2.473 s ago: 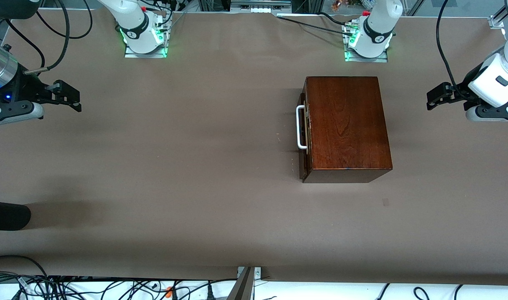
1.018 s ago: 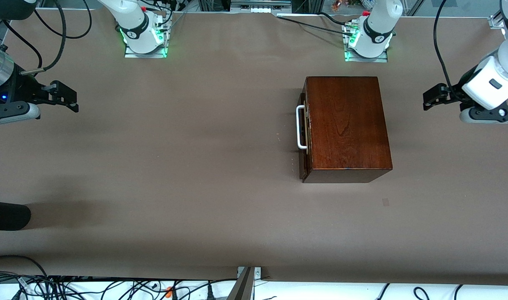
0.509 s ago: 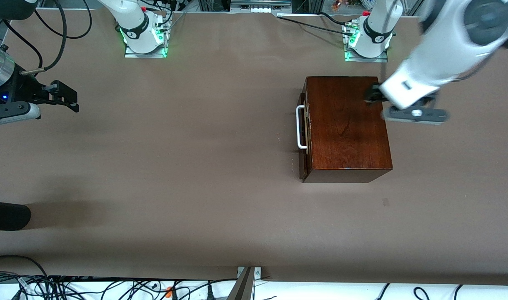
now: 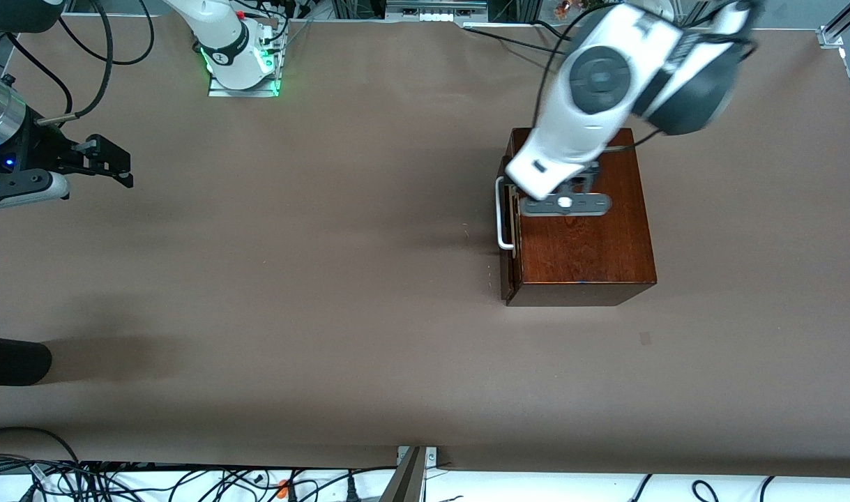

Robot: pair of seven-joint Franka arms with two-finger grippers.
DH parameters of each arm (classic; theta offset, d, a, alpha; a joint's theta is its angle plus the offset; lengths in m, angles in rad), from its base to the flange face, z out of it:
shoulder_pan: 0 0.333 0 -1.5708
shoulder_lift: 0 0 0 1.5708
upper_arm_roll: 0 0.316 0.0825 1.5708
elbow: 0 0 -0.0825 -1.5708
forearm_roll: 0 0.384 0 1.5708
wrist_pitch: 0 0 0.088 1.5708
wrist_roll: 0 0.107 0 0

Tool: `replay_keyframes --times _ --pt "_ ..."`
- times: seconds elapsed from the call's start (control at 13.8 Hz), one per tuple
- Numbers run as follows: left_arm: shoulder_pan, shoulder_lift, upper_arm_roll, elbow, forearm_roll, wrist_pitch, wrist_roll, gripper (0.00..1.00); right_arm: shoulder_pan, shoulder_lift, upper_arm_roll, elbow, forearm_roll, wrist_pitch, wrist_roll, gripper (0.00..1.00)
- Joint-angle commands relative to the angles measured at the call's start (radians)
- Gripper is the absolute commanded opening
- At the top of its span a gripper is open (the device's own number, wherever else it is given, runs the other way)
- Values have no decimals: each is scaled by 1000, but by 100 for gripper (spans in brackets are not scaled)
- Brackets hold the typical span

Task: Open drawer, take yellow block, close drawer
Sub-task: 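Reach the left gripper to the white drawer handle of the box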

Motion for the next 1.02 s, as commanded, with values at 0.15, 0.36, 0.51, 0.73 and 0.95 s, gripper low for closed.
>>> replay_keyframes --times 0.15,0.36,0.51,0.73,0.95 --pt "-158 128 2 24 209 24 -158 100 2 5 2 19 -9 -6 4 100" --pt "-187 166 2 18 245 36 -205 100 2 5 2 19 -9 -6 3 100" --pt "-198 182 2 12 243 65 -235 100 1 5 2 19 -9 -6 3 100" --pt "-216 213 2 14 245 73 -274 100 1 5 2 19 -9 -6 3 100" --pt "-213 219 4 -2 245 104 -276 100 1 5 2 19 -9 -6 3 100"
